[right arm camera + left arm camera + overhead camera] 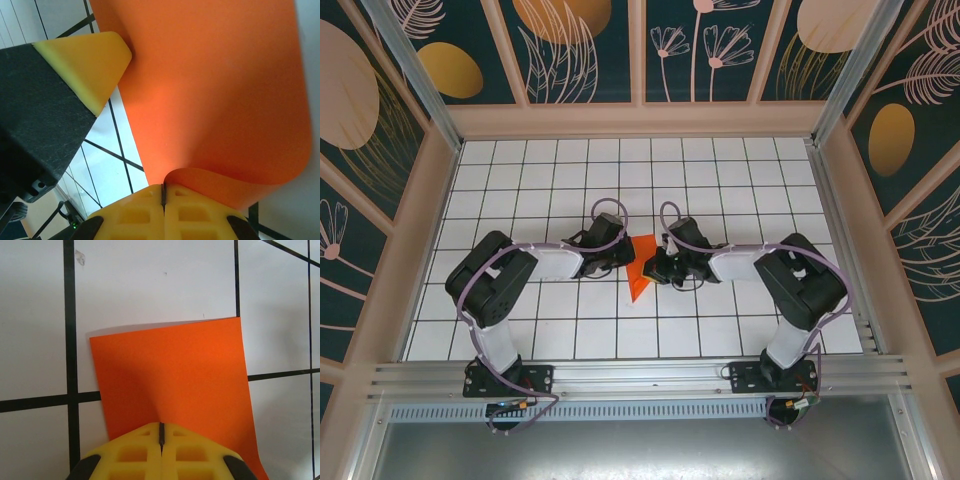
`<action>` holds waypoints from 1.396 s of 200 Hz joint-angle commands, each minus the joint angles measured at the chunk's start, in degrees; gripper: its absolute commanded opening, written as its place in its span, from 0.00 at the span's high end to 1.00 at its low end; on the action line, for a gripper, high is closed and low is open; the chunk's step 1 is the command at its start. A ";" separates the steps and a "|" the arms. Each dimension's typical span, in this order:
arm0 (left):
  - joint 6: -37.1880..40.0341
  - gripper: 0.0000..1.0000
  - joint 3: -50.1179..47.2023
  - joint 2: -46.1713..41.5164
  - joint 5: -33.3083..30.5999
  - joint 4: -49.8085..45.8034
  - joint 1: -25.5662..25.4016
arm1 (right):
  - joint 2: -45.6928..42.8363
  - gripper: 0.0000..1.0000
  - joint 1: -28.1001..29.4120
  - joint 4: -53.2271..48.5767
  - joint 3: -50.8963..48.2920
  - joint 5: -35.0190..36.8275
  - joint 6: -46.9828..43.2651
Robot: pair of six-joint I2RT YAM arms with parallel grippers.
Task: Fold a paper plane with a square sheet of paper (pick it up from the middle)
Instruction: Fold the triangle at the center of the table.
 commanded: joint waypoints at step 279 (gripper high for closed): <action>0.39 0.99 -0.89 2.56 1.15 -0.99 0.40 | 5.21 0.97 1.69 4.44 3.43 0.15 -4.04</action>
